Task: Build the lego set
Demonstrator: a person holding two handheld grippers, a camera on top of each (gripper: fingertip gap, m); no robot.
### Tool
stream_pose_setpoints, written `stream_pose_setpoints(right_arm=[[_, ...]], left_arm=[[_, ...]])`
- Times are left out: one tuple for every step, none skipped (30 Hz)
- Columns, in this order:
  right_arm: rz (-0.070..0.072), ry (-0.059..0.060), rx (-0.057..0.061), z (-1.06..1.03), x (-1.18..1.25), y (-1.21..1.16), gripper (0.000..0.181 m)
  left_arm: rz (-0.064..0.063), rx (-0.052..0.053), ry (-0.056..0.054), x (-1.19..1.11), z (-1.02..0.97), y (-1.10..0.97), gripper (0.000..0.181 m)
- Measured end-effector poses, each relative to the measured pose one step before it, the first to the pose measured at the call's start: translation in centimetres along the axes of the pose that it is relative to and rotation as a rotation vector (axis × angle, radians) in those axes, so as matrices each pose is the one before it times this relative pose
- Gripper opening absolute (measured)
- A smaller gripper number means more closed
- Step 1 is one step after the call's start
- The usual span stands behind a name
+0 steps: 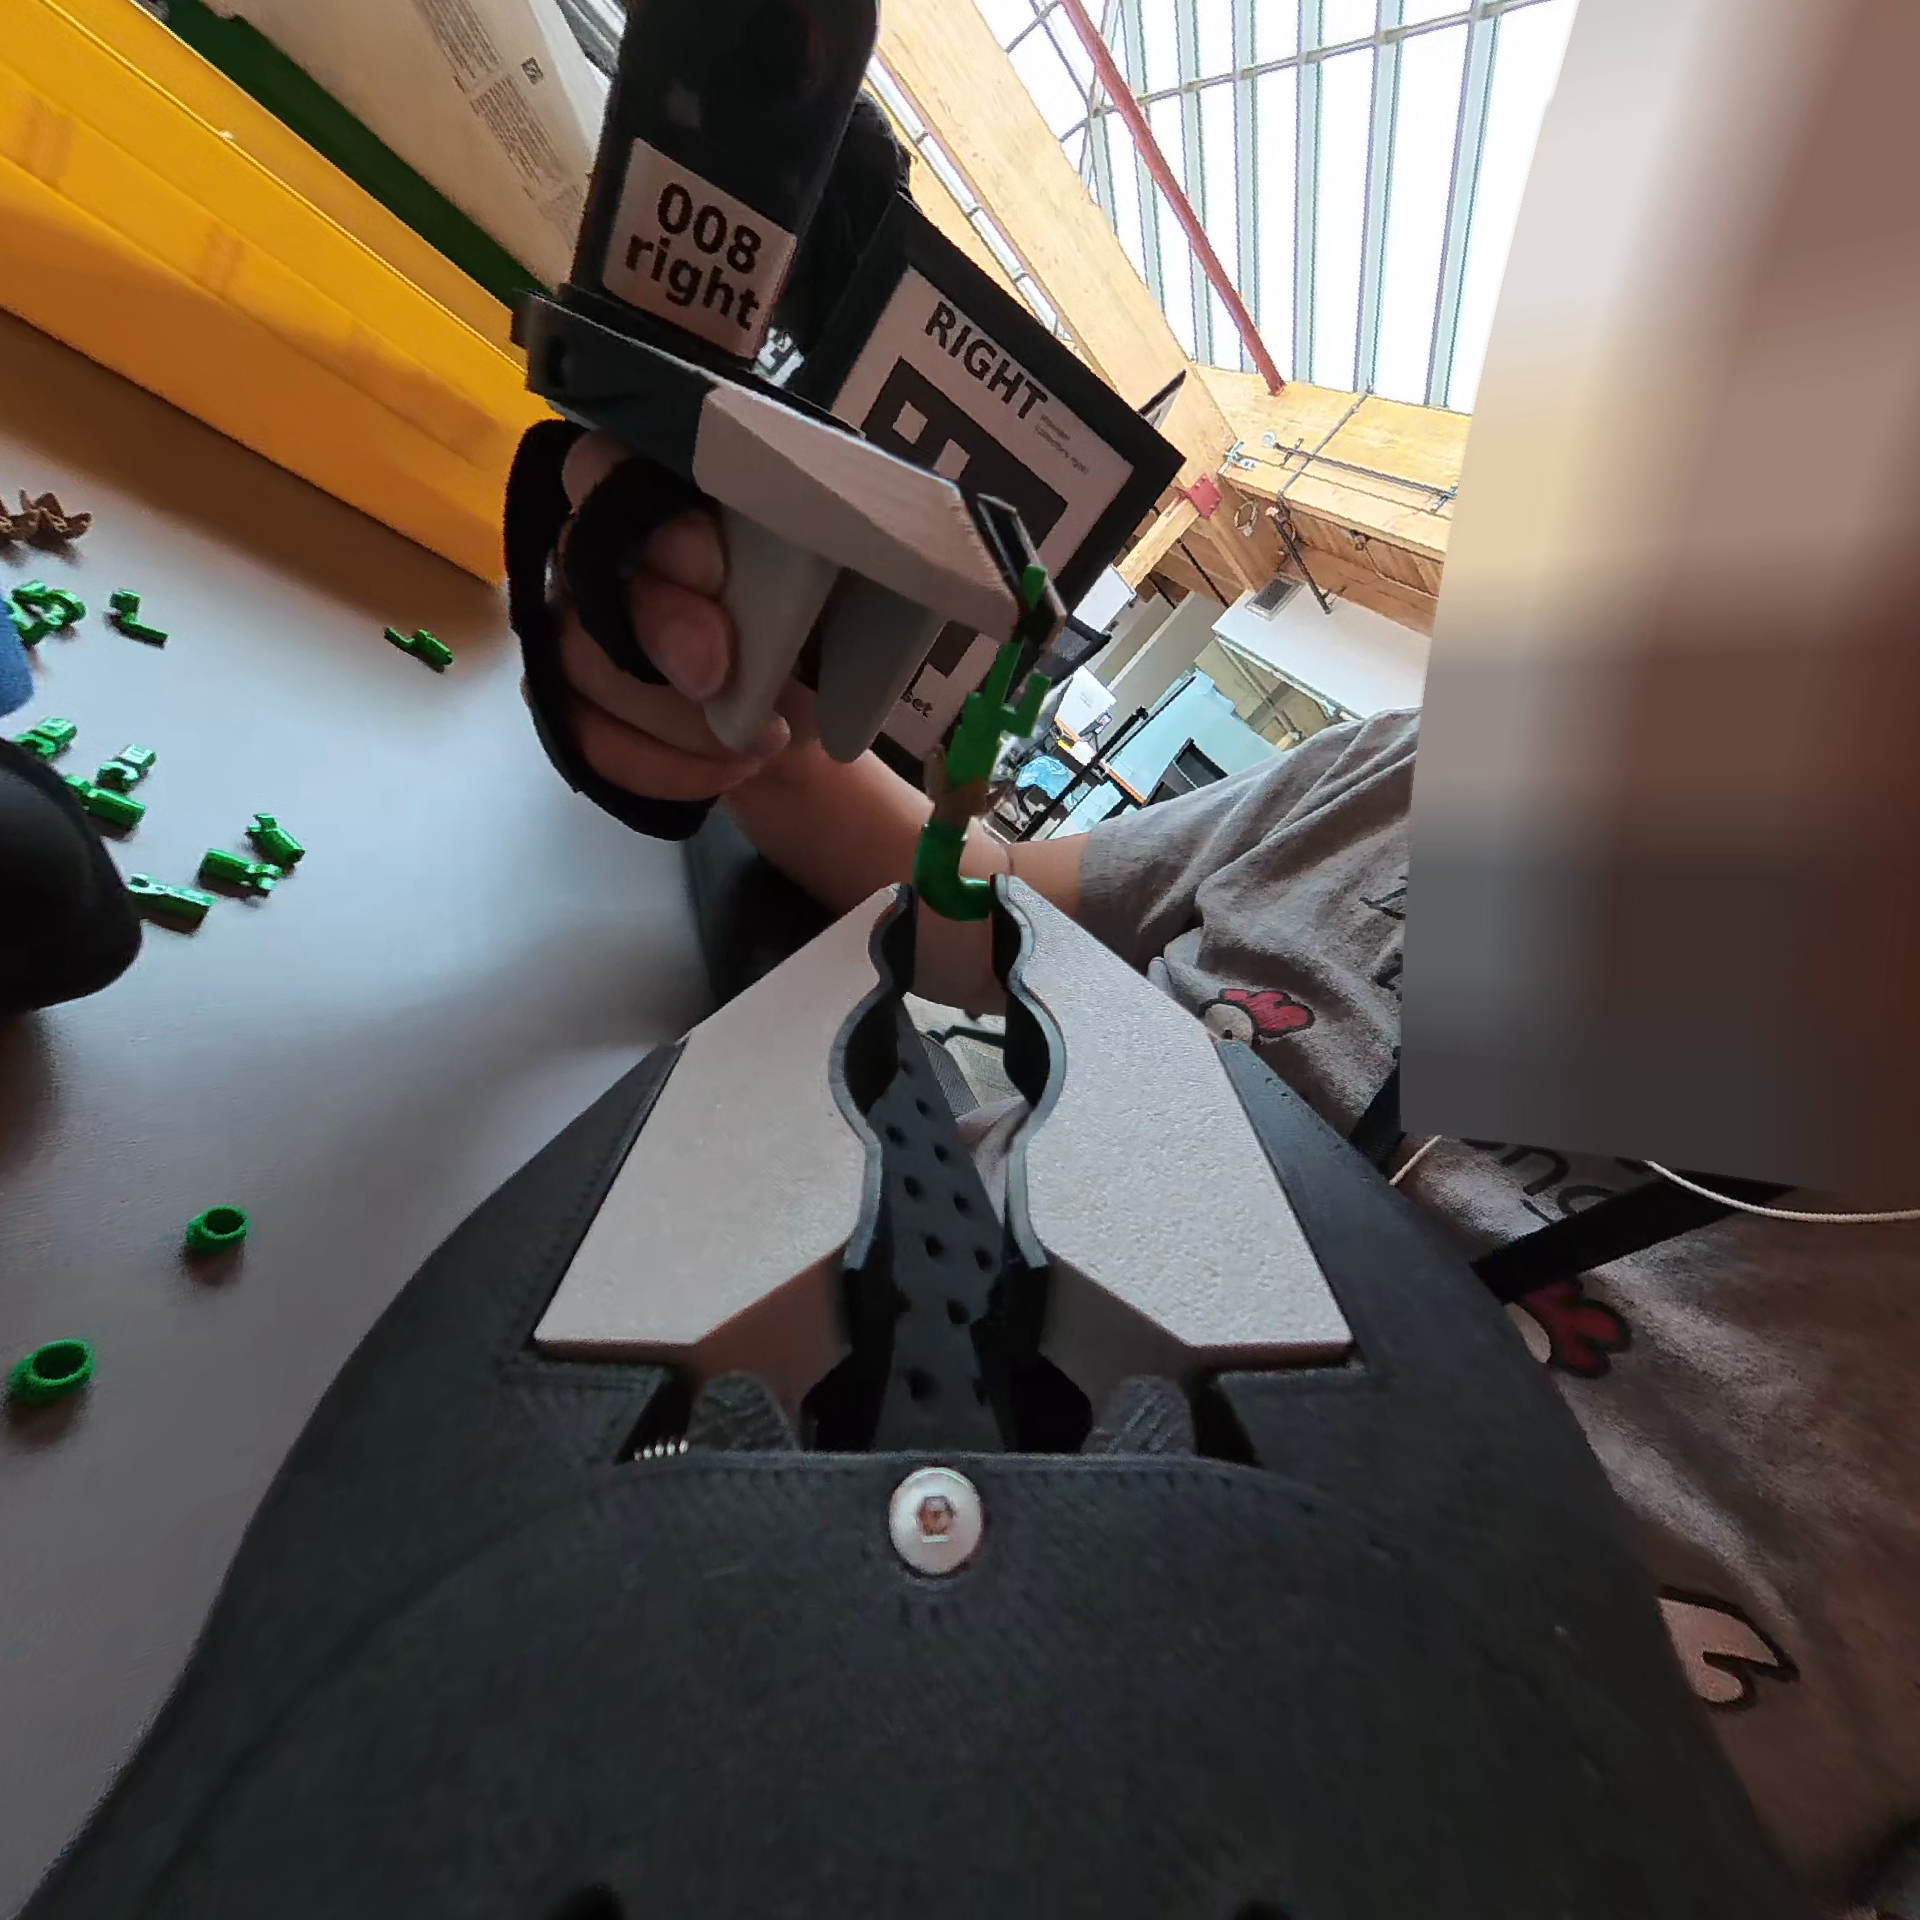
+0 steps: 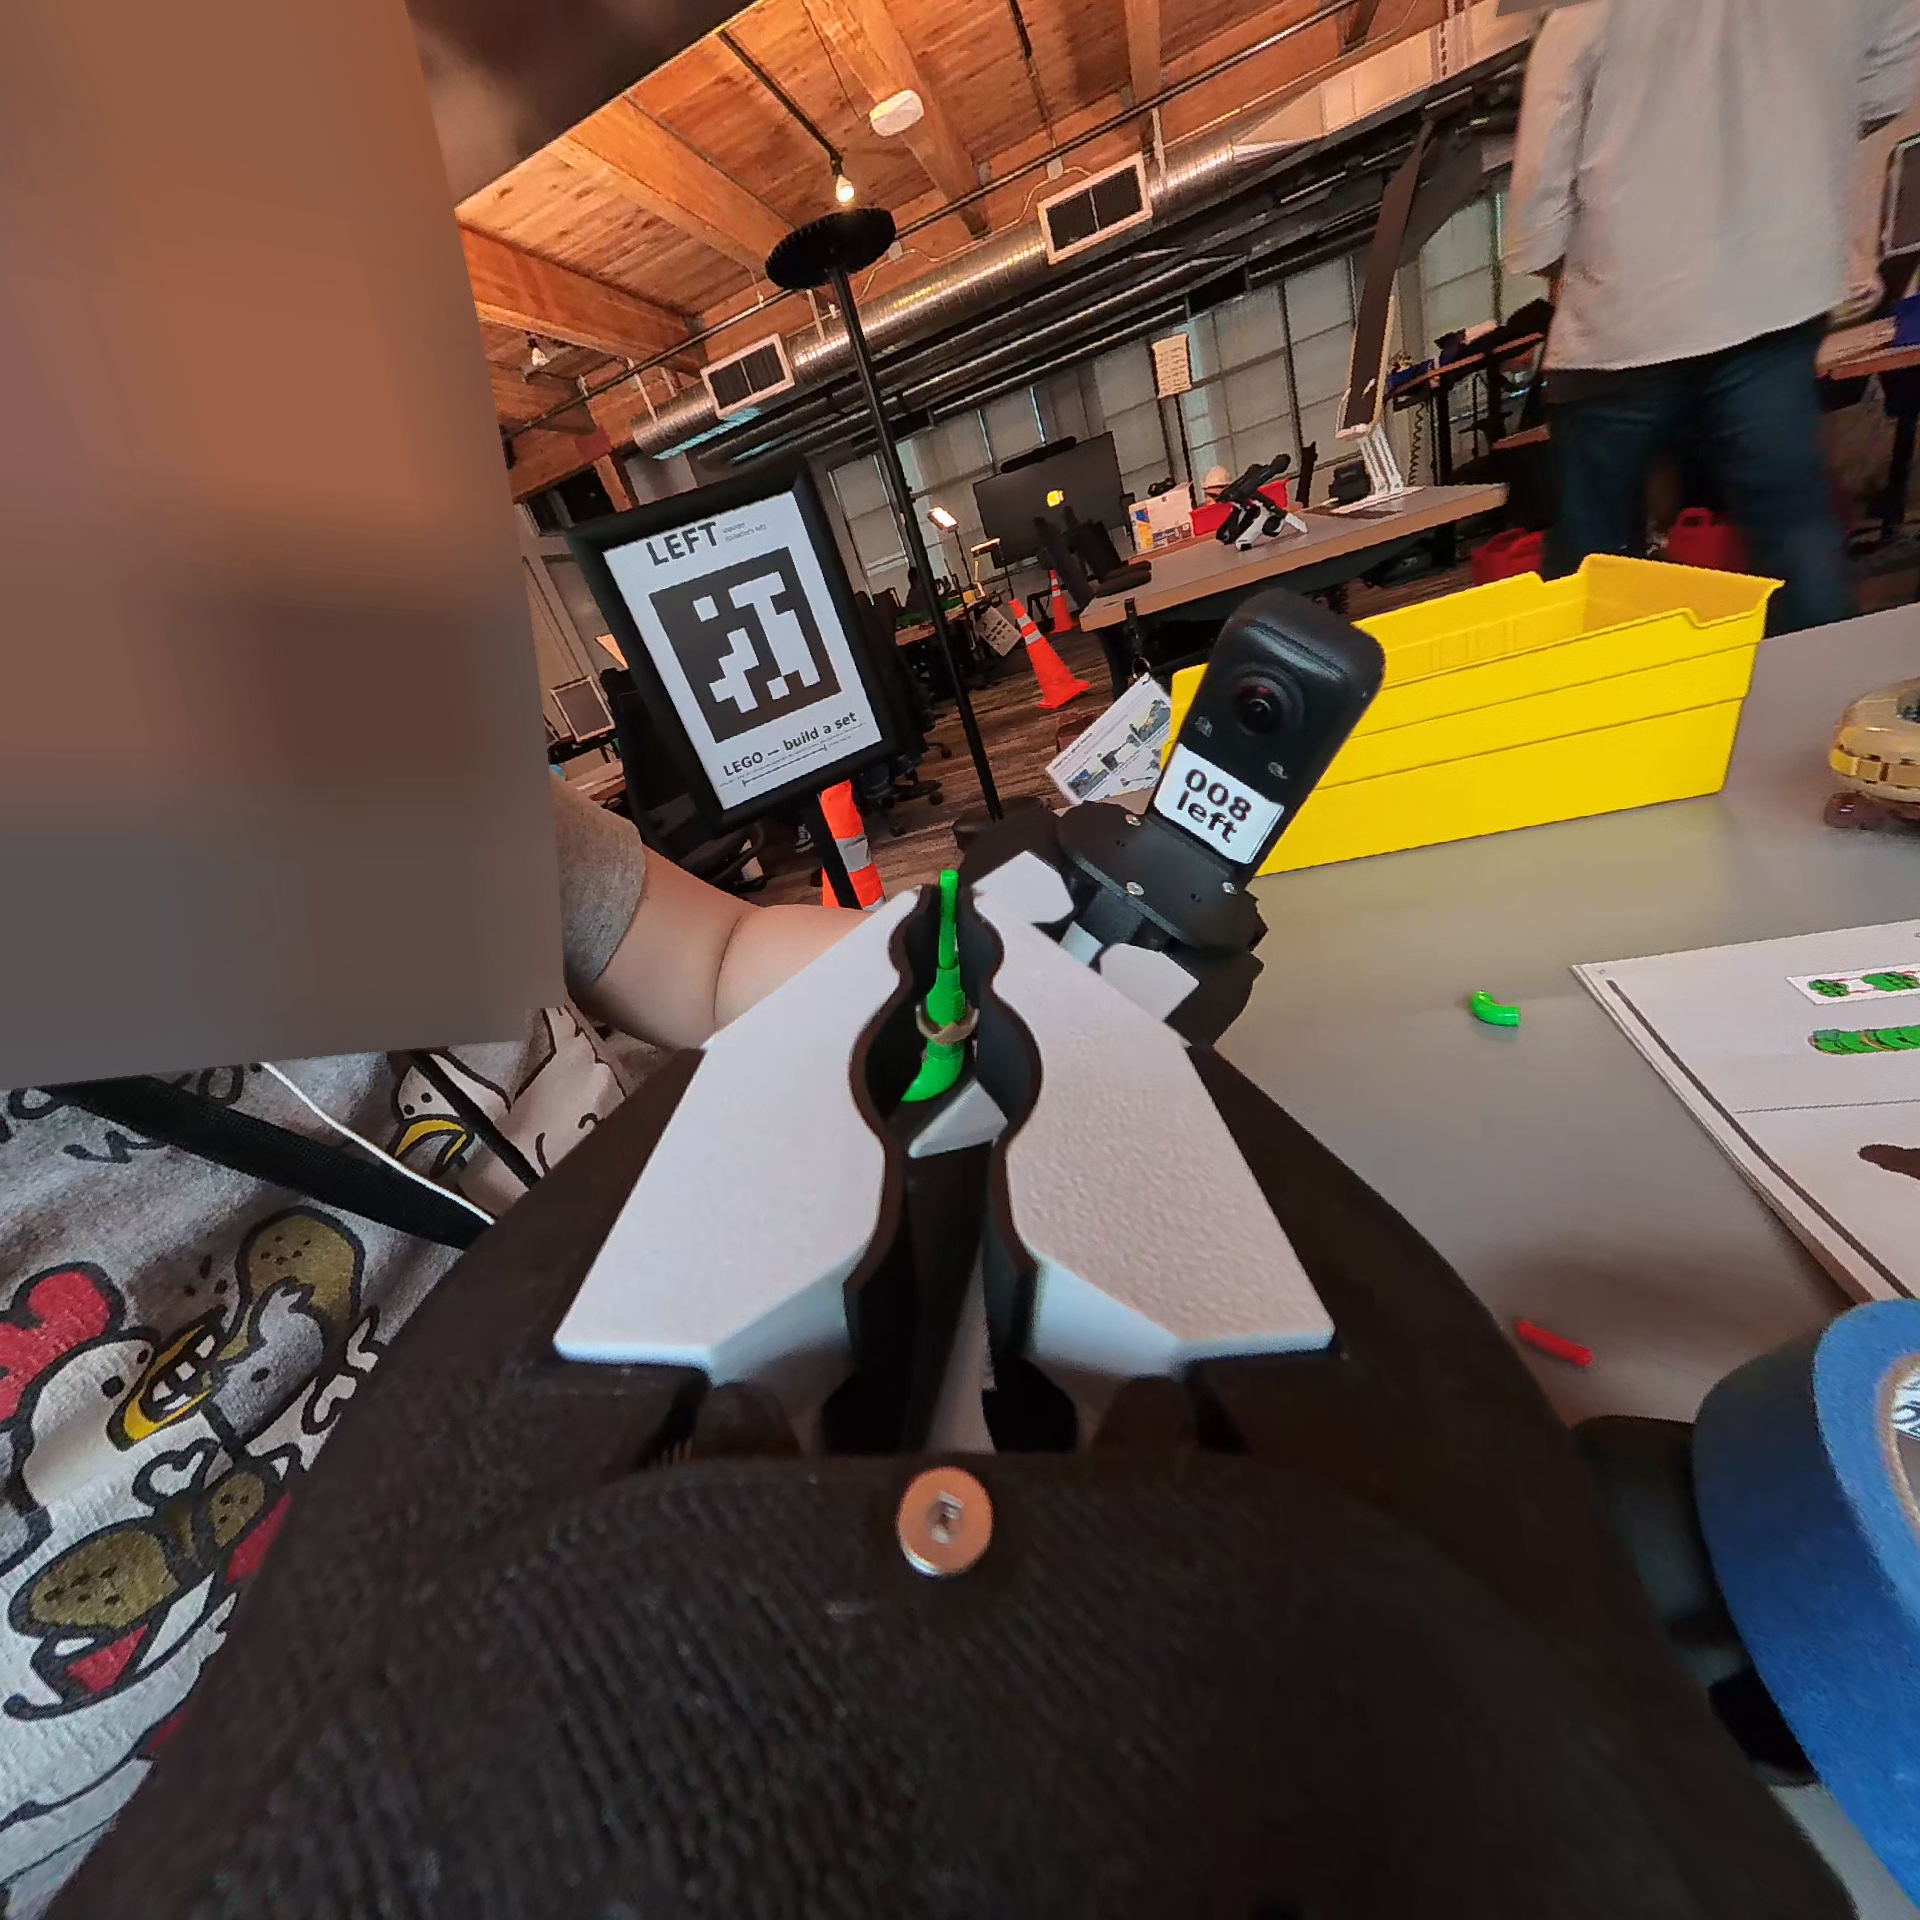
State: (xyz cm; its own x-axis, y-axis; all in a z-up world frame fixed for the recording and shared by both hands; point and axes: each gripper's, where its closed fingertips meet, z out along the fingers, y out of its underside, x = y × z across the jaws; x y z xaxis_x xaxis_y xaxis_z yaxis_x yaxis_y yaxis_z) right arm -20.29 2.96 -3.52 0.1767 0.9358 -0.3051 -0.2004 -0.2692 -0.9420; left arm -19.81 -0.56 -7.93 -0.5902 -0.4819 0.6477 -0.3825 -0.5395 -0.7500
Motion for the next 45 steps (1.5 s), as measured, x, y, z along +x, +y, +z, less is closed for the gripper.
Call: stream_pose_setpoints(right_arm=[[0.0045,0.0122,0.0024,-0.079,0.248,-0.03,0.0],[0.0026,0.0176,-0.002,-0.064,0.319,0.044,0.0],[0.0016,0.0088,-0.0006,-0.041,0.176,0.046,0.0],[0.0016,0.0016,0.001,0.002,0.051,0.003,0.0],[0.0001,0.0022,0.0012,0.019,0.041,-0.008,0.0],[-0.0012,0.0032,0.0018,-0.002,0.038,-0.022,0.0],[-0.0008,0.003,0.0028,-0.029,0.045,-0.057,0.0],[-0.0012,0.0041,0.0037,-0.045,0.059,-0.07,0.0],[0.0,0.0039,0.0022,-0.046,0.063,-0.031,0.0],[0.0015,0.0013,0.0014,-0.014,0.036,-0.022,0.0],[0.0027,-0.0017,-0.0002,0.016,-0.014,0.006,0.0],[0.0011,-0.0032,-0.0017,0.04,-0.042,0.038,0.0],[-0.0002,-0.0047,-0.0042,0.073,-0.086,0.092,0.0],[-0.0015,-0.0027,-0.0021,0.078,-0.059,0.053,0.0],[-0.002,-0.0033,-0.0001,0.061,-0.065,0.021,0.0],[-0.0002,-0.0048,0.0009,0.051,-0.086,0.0,0.0],[0.0006,-0.0051,0.0004,0.03,-0.079,0.01,0.0],[0.001,-0.0058,0.0002,0.05,-0.086,0.014,0.0],[0.0009,-0.0019,-0.0004,0.034,-0.022,0.039,0.0],[0.0011,0.0003,0.0007,0.025,0.021,0.017,0.0],[0.0028,-0.0006,0.0019,0.018,0.006,-0.017,0.0],[0.0025,-0.0001,0.0027,-0.012,0.033,-0.039,0.0],[0.0018,0.0014,0.0027,-0.017,0.04,-0.034,0.0],[0.0019,0.0019,0.0021,-0.009,0.054,-0.026,0.0],[0.0021,0.004,0.0018,-0.002,0.095,-0.004,0.0],[0.0035,0.0055,0.0013,0.0,0.125,-0.002,0.0],[0.0018,0.0082,0.0012,-0.008,0.143,-0.002,0.003],[-0.0018,0.0137,-0.0009,-0.008,0.22,0.028,0.006],[-0.0024,0.0133,-0.0018,0.012,0.187,0.034,0.009],[-0.0018,0.0089,-0.0022,0.021,0.112,0.024,0.012],[-0.0023,0.0065,-0.0021,0.038,0.067,0.03,0.015],[-0.0045,0.0122,-0.0003,0.043,0.129,-0.007,0.018],[-0.0101,0.021,0.0007,0.009,0.238,-0.019,0.022],[-0.0157,0.0271,-0.0026,-0.022,0.317,0.018,0.025],[-0.0201,0.0287,0.0002,-0.046,0.316,-0.033,0.029],[-0.0232,0.0276,0.0026,-0.062,0.278,-0.081,0.031],[-0.0253,0.0322,-0.0035,-0.056,0.343,-0.004,0.034],[-0.0256,0.0273,-0.0068,-0.023,0.248,0.039,0.038],[-0.0241,0.0196,-0.01,0.012,0.119,0.074,0.043],[-0.0276,0.02,-0.0249,0.042,0.106,0.277,0.045],[-0.0321,0.0172,-0.0358,0.045,0.056,0.41,0.047],[-0.0349,0.0147,-0.0402,0.058,0.004,0.492,0.049],[-0.0354,0.0127,-0.0415,0.046,-0.029,0.541,0.049],[-0.0305,0.0091,-0.0383,0.057,-0.058,0.535,0.049],[-0.0203,0.0052,-0.034,0.064,-0.063,0.49,0.048]], left_arm=[[0.0047,0.0007,-0.016,-0.231,-0.045,-0.009,0.01],[0.0123,-0.0032,-0.0172,-0.204,-0.016,0.029,0.01],[0.0154,-0.0036,-0.0176,-0.185,-0.013,0.034,0.01],[0.0142,-0.0011,-0.0174,-0.179,-0.011,-0.021,0.01],[0.0113,0.0007,-0.0141,-0.142,-0.043,-0.038,0.01],[0.0042,0.0031,-0.006,-0.067,-0.048,-0.065,0.01],[-0.0044,0.0067,0.0011,-0.009,-0.059,-0.096,0.01],[-0.0074,0.0119,0.0009,-0.037,-0.086,-0.174,0.01],[-0.0039,0.0136,-0.0005,-0.041,-0.102,-0.211,0.01],[0.0012,0.0121,-0.0044,-0.066,-0.116,-0.219,0.011],[0.0051,0.0118,-0.0024,0.003,-0.114,-0.201,0.011],[0.0045,0.0102,0.0046,0.124,-0.075,-0.184,0.011],[0.0012,0.0095,0.0073,0.149,-0.046,-0.158,0.011],[-0.0009,0.0036,0.0032,0.051,-0.03,-0.061,0.01],[-0.0011,-0.0029,0.0021,0.019,-0.016,0.053,0.007],[0.001,-0.0046,0.0075,0.121,0.047,0.097,0.005],[0.0021,-0.0046,0.0077,0.146,0.073,0.073,0.005],[0.006,-0.0036,-0.0017,0.01,0.055,0.047,0.005],[0.0097,-0.0021,-0.0075,-0.051,0.021,0.027,0.005],[0.0084,-0.0008,-0.0078,-0.064,-0.012,0.0,0.005],[0.0074,0.0007,-0.0058,-0.046,-0.029,-0.028,0.005],[0.0092,0.0004,-0.0057,-0.001,-0.032,-0.032,0.005],[0.0143,0.0,-0.0107,-0.042,-0.021,-0.042,0.005],[0.0177,0.0004,-0.0162,-0.127,-0.027,-0.028,0.005],[0.0151,-0.0005,-0.0161,-0.125,-0.027,-0.029,0.005],[0.012,0.0004,-0.0164,-0.156,-0.042,-0.042,0.005],[0.0123,0.005,-0.0174,-0.175,-0.05,-0.102,0.005],[0.011,0.0075,-0.0178,-0.208,-0.081,-0.141,0.005],[0.0065,0.0081,-0.0159,-0.218,-0.101,-0.134,0.005],[0.0022,0.0086,-0.0178,-0.279,-0.12,-0.134,0.005],[0.0029,0.0081,-0.0206,-0.328,-0.111,-0.118,0.005],[0.0044,0.0066,-0.0151,-0.232,-0.103,-0.101,0.005],[0.0049,0.0041,-0.0105,-0.138,-0.071,-0.088,0.005],[0.0088,0.0021,-0.0142,-0.159,-0.034,-0.056,0.005],[0.0136,0.001,-0.0185,-0.192,-0.01,-0.028,0.005],[0.0156,-0.0024,-0.0202,-0.21,-0.007,0.019,0.005],[0.0155,-0.0055,-0.0257,-0.292,0.01,0.069,0.005],[0.0148,-0.0047,-0.0319,-0.387,-0.014,0.08,0.005],[0.0131,-0.0024,-0.0342,-0.423,-0.022,0.049,0.006],[0.014,-0.0002,-0.037,-0.468,-0.067,0.016,0.006],[0.0126,0.0004,-0.0361,-0.502,-0.096,-0.008,0.006],[0.0068,0.0014,-0.0286,-0.428,-0.108,-0.03,0.006],[0.0,0.0048,-0.0205,-0.348,-0.112,-0.086,0.006],[-0.0053,0.0085,-0.0173,-0.333,-0.126,-0.121,0.006],[-0.0083,0.0084,-0.0151,-0.307,-0.118,-0.122,0.006]])
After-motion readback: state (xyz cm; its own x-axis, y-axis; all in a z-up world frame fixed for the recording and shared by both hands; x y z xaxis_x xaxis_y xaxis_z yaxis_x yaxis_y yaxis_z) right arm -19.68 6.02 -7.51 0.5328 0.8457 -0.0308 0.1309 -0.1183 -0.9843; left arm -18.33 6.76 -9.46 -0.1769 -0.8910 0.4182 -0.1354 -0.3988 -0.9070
